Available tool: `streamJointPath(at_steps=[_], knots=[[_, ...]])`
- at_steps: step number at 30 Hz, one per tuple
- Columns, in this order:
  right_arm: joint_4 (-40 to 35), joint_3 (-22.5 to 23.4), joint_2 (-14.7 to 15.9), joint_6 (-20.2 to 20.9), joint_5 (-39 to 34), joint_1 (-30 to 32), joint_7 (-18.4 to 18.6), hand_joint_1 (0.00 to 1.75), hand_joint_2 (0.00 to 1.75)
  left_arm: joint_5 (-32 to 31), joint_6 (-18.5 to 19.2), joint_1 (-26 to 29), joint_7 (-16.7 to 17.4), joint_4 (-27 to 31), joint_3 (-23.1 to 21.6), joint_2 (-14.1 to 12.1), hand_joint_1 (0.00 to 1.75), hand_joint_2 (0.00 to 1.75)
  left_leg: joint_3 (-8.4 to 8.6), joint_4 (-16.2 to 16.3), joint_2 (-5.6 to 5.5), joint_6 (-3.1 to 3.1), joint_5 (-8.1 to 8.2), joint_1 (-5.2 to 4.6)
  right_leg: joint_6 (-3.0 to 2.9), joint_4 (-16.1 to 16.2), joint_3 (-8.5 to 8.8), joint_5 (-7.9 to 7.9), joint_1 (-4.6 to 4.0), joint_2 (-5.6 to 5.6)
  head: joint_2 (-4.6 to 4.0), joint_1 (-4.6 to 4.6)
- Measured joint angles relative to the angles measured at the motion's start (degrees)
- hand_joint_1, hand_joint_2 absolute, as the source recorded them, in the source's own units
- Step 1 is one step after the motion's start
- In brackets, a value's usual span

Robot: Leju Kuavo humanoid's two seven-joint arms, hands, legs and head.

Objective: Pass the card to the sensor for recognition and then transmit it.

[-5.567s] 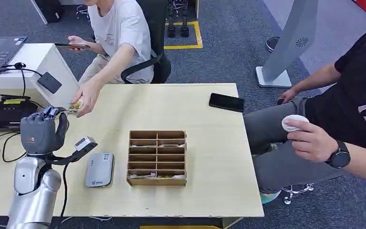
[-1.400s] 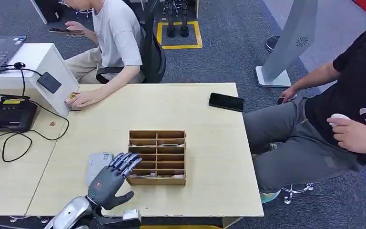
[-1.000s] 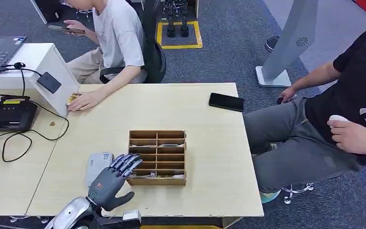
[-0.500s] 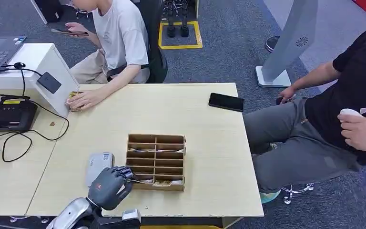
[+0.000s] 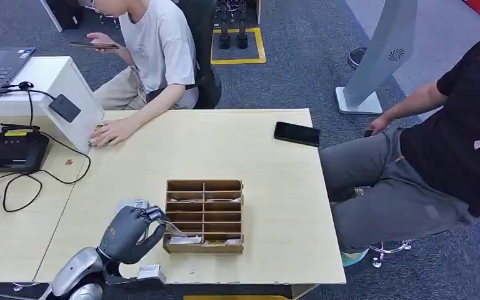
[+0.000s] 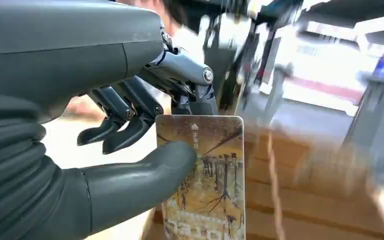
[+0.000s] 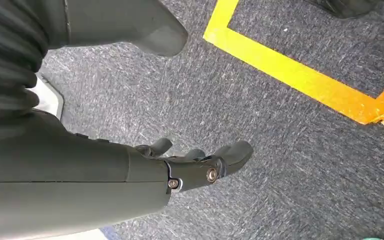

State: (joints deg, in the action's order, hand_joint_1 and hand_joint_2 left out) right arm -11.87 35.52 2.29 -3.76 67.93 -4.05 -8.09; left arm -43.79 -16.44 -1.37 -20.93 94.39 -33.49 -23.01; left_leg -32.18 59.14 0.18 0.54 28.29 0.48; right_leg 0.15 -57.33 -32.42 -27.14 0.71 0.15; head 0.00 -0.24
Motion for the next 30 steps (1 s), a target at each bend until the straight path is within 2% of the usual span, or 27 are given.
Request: streamJointPath(at_steps=[3,7,10,12,14,18,20,24,28,30], knots=[[0.0,0.37,-0.04,0.17,0.31,0.01,-0.11,0.0,1.75,4.2,2.21,-2.51,-1.91,5.4,3.18,-1.62,1.75,1.75,-0.01,0.0,-0.03,0.01,-0.03,0.01,-0.03,-0.01,0.02,0.02,-0.01,-0.02,0.0,0.0],[0.0,0.88,-0.31,0.17,0.31,0.06,-0.15,0.0,1.75,5.25,3.7,-4.89,-2.19,9.74,5.8,-2.74,1.75,1.75,0.0,0.0,-0.01,0.0,-0.04,0.01,-0.04,-0.01,0.02,0.05,-0.01,-0.02,0.0,0.02],[0.0,1.05,-0.5,0.17,0.35,0.07,-0.07,0.0,1.75,4.49,3.0,-5.4,-1.82,11.26,7.3,-2.8,1.75,1.75,0.0,0.0,-0.01,0.0,-0.04,0.01,-0.04,-0.01,0.02,0.05,-0.01,-0.01,0.0,0.02],[0.0,1.16,-0.57,0.15,0.48,0.12,0.13,0.0,1.75,2.19,1.51,-5.43,-0.18,11.44,8.45,-2.69,1.75,1.75,0.0,0.0,-0.01,0.0,-0.04,0.0,-0.04,-0.01,0.01,0.05,0.0,-0.01,0.0,0.0],[0.0,1.25,-0.65,0.15,0.85,0.17,0.35,0.0,1.75,-0.47,-0.17,-5.42,1.94,11.2,9.51,-2.47,1.75,1.75,0.0,0.0,-0.01,0.0,-0.04,0.0,-0.04,-0.01,0.01,0.05,-0.01,-0.01,0.0,0.0],[0.0,1.27,-0.81,0.15,1.18,0.19,0.66,0.0,1.75,-2.03,-1.27,-5.42,2.71,10.54,10.56,-2.1,1.75,1.75,-0.01,0.0,-0.01,0.0,-0.04,0.01,-0.04,-0.01,0.0,0.05,-0.01,-0.01,0.0,0.02],[0.0,1.29,-0.87,0.15,1.38,0.18,0.79,0.0,1.75,-3.29,-1.81,-5.43,4.54,9.95,11.13,-1.73,1.75,1.75,0.0,0.0,-0.01,0.0,-0.04,0.01,-0.04,0.0,0.0,0.05,-0.01,-0.01,0.0,0.02],[0.0,1.27,-1.05,0.17,2.3,0.1,0.81,0.0,1.75,-6.57,-3.85,-6.07,8.13,4.4,12.97,0.28,1.75,1.75,0.01,0.0,-0.01,0.0,-0.05,0.0,-0.04,-0.01,0.0,0.05,-0.01,-0.01,0.0,0.02],[0.0,1.29,-1.25,0.17,2.34,0.05,0.87,0.0,1.75,-7.91,-4.94,-7.34,9.79,-0.45,14.45,1.87,1.75,1.75,0.0,0.0,-0.02,-0.01,-0.09,0.0,-0.03,-0.01,0.01,0.07,-0.01,-0.02,0.0,0.02],[0.0,1.27,-1.38,0.02,2.4,0.03,0.85,0.0,1.75,-11.15,-6.26,-8.17,12.94,-2.65,15.13,2.84,1.75,1.75,-0.01,0.0,-0.02,-0.01,-0.09,0.01,-0.03,-0.01,0.0,0.07,-0.01,-0.02,0.0,0.02]])
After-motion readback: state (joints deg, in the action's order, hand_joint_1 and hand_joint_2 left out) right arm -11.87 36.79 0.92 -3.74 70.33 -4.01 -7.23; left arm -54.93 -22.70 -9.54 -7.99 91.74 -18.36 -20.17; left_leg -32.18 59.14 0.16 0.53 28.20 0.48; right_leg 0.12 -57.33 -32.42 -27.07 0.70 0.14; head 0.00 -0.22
